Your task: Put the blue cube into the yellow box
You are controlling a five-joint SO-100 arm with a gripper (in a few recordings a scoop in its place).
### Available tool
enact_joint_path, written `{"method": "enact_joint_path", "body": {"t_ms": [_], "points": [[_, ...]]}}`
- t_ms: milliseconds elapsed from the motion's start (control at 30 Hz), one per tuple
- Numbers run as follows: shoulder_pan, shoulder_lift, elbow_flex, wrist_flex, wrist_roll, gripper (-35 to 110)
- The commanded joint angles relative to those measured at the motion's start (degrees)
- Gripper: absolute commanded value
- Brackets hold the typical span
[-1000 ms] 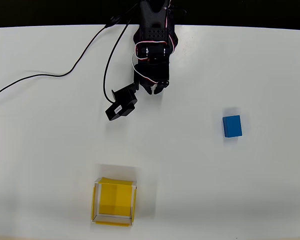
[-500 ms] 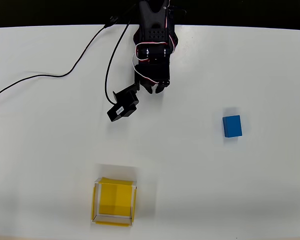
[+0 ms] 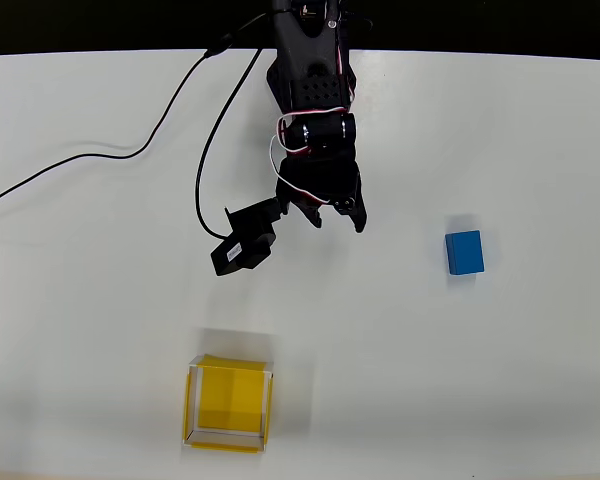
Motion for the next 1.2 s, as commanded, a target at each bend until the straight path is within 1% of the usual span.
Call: {"method": "enact_joint_path", "body": {"t_ms": [0,100,233,400,667,933,1167], "points": [[-4.1,-9.3,-20.4,2.1,3.3,28],[-6.7,-17.2,-28.5,3.2,6.9,28],[-10.8,-25.6,-35.9,3.9,9.9,34],[-17.7,-37.7,-46.6,8.6,13.4,40],[-25.6,-54.1,-58.6,9.3,17.0,44],[-29.4,-66.2,-65.7,9.1,18.1,44],[-31.8,-71.6,-67.2,8.2,19.3,44]]}}
